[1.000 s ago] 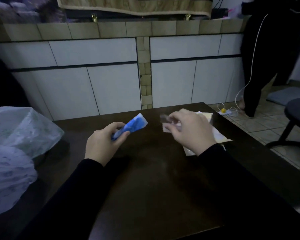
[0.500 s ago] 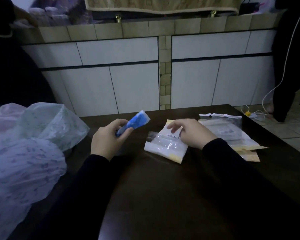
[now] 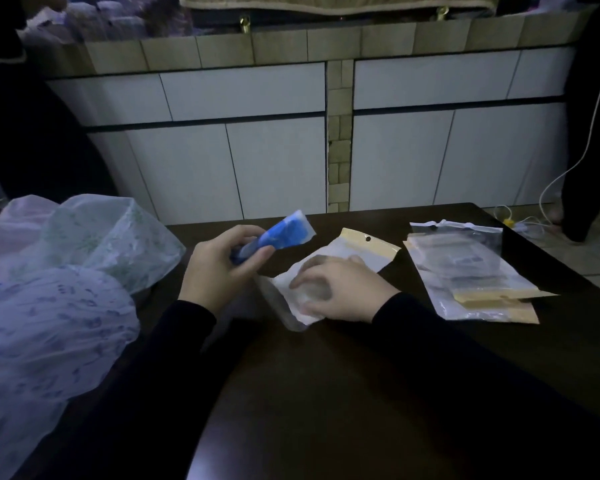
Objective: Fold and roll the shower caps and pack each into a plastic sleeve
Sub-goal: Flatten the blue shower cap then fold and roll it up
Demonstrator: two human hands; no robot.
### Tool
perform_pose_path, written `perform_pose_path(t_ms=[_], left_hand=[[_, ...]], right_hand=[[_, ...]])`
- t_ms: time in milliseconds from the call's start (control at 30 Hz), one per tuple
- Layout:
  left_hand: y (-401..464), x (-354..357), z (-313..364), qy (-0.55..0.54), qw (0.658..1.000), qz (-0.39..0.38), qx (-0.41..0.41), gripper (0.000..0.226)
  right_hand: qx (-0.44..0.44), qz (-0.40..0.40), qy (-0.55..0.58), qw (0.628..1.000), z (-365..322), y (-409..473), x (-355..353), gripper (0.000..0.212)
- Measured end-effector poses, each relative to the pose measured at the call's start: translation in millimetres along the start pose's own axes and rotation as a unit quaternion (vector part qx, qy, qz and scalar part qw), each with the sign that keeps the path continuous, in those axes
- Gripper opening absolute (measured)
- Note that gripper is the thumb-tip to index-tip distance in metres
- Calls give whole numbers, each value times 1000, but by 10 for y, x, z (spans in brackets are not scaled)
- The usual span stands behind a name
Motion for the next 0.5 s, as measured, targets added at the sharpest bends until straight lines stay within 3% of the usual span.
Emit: perform_pose_path(t_ms=[133,300,500], left_hand=[[-9,107,59,14,997,-59,38,21],[-37,57,-329,103,983,-128,-81,17],[-49,-32,-499,169,966,-154,-116,19]], right_hand=[[27,-21,-27,999,-29,104,127,41],[76,5,-49,996,112,214,167,57],[110,37,-25,993,223,340,162,43]])
Point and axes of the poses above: each hand's wrist, its own y-axis towards the middle knuckle, its own x-axis out of the palm, z = x × y, the point moved 9 cm from there along y, towards the middle knuckle, and after that the axes turned 8 degrees about -y, right-handed, at the moved point
